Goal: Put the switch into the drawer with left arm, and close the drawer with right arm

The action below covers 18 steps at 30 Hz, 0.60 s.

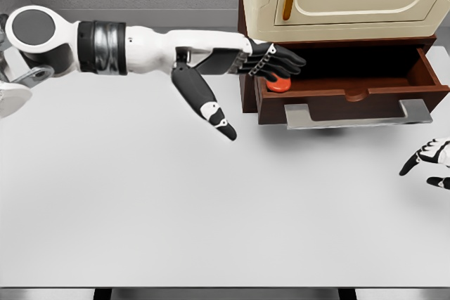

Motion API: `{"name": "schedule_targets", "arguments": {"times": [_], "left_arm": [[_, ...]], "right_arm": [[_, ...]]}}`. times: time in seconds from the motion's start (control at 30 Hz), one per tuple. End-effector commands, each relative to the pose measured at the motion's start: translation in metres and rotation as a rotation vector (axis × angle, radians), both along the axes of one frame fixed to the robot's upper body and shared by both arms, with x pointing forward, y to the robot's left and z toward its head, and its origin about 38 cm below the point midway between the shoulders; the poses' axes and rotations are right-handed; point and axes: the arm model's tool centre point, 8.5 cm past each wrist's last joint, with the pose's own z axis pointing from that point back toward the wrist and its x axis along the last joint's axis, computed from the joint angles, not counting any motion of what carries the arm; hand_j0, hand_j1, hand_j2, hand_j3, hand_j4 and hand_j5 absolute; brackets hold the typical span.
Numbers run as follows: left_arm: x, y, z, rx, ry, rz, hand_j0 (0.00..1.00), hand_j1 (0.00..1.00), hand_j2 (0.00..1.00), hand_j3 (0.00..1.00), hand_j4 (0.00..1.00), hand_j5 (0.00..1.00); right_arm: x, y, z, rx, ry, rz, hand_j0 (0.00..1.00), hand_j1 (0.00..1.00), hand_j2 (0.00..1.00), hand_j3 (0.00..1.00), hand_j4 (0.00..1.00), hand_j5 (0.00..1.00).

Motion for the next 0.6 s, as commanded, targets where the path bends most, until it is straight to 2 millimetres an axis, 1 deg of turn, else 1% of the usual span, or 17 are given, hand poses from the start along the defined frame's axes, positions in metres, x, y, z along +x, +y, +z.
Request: {"name": "schedule_targets", "arguments": {"times": [0.0, 0.03, 0.07, 0.33, 0.4, 0.47, 0.57], "left_arm": [[0.008, -0.012, -0.003, 0.008, -0.009, 0.044, 1.0, 1.0, 1.0, 1.0, 1.0, 1.0], [0.012, -0.014, -0.012, 0.009, -0.007, 0.065, 1.0, 1.0, 1.0, 1.0, 1.0, 1.0], [0.014, -0.012, -0.015, 0.009, -0.001, 0.077, 1.0, 1.0, 1.0, 1.0, 1.0, 1.0], [0.015, -0.01, -0.021, 0.02, 0.004, 0.085, 1.0, 1.0, 1.0, 1.0, 1.0, 1.0], [0.016, -0.009, -0.035, 0.042, -0.002, 0.096, 1.0, 1.0, 1.0, 1.0, 1.0, 1.0], [0.02, -0.007, -0.037, 0.048, -0.01, 0.117, 1.0, 1.0, 1.0, 1.0, 1.0, 1.0], [0.02, -0.007, -0.039, 0.051, -0.01, 0.117, 1.0, 1.0, 1.0, 1.0, 1.0, 1.0]], "right_arm": [[0.0, 0.0, 0.0, 0.006, 0.003, -0.001, 0.61, 0.61, 0.61, 0.61, 0.61, 0.61], [0.0, 0.0, 0.0, 0.006, 0.003, -0.003, 0.61, 0.61, 0.61, 0.61, 0.61, 0.61], [0.0, 0.0, 0.001, 0.004, 0.001, -0.001, 0.61, 0.61, 0.61, 0.61, 0.61, 0.61], [0.001, 0.0, 0.001, 0.004, -0.002, -0.001, 0.61, 0.61, 0.61, 0.61, 0.61, 0.61], [0.001, 0.0, 0.002, 0.004, -0.003, -0.001, 0.61, 0.61, 0.61, 0.61, 0.61, 0.61], [0.001, 0.0, 0.001, 0.004, -0.002, -0.001, 0.62, 0.62, 0.62, 0.62, 0.62, 0.62], [0.001, 0.0, 0.001, 0.004, -0.002, -0.001, 0.62, 0.62, 0.62, 0.62, 0.62, 0.62]]}}
